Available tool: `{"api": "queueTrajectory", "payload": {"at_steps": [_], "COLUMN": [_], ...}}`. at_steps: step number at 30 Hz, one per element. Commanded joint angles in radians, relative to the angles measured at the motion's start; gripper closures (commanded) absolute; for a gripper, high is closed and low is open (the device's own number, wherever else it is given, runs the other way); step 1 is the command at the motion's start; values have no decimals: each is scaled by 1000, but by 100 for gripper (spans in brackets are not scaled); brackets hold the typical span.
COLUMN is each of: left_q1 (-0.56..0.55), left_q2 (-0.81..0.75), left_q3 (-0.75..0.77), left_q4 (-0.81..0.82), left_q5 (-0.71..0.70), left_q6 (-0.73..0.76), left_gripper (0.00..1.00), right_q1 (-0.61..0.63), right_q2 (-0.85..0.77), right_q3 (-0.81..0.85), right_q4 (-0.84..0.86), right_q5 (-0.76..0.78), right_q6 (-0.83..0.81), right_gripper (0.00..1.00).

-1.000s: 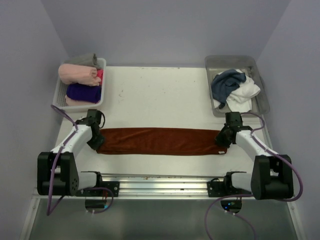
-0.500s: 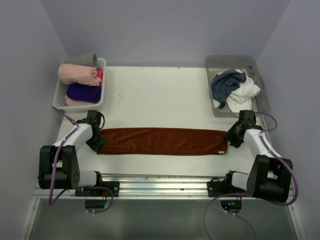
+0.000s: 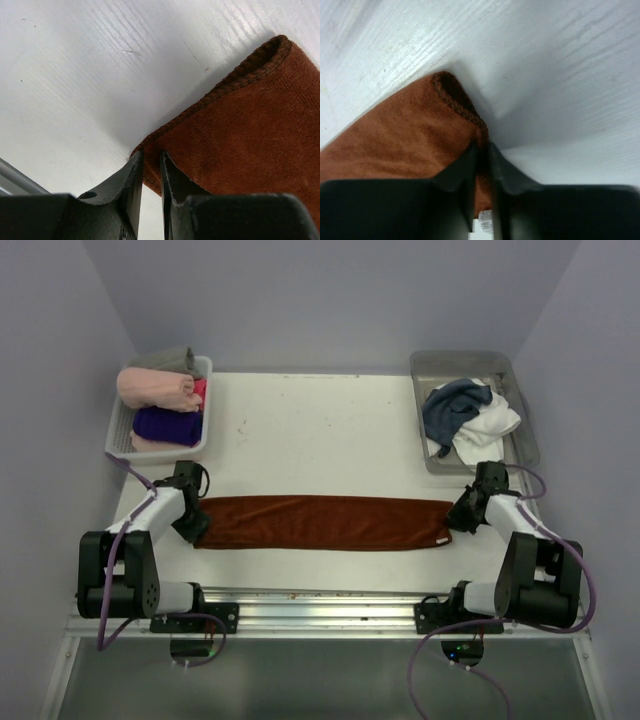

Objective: Roll the towels
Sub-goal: Fold the towel

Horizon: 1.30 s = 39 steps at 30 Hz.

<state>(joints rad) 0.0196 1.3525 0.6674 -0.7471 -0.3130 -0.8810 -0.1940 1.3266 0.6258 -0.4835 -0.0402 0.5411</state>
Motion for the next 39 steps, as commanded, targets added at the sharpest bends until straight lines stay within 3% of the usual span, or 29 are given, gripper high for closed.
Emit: {"api": "queueTrajectory", "payload": {"at_steps": [1, 3, 14, 28, 34, 39], "left_q1": [11, 11, -9, -234, -268, -268], "left_q2": [19, 20, 33, 119, 106, 39], "left_q3": [-31, -34, -111, -88, -100, -100], "left_q4": [64, 68, 186, 291, 302, 238], "left_q5": [22, 23, 156, 245, 258, 206], "left_q6": [-6, -6, 7, -61, -59, -36], "left_gripper": [77, 77, 79, 80, 80, 80], "right_q1": [2, 2, 2, 27, 186, 427], "right_q2": [-1, -27, -242, -449, -442, -356], "right_q3": [-34, -29, 72, 248, 348, 416], "right_q4": [43, 39, -101, -185, -155, -73], "right_q5": [-78, -78, -43, -197, -156, -92], "right_q6": [-10, -3, 17, 26, 95, 172], "right_gripper": [94, 100, 100, 100, 100, 100]}}
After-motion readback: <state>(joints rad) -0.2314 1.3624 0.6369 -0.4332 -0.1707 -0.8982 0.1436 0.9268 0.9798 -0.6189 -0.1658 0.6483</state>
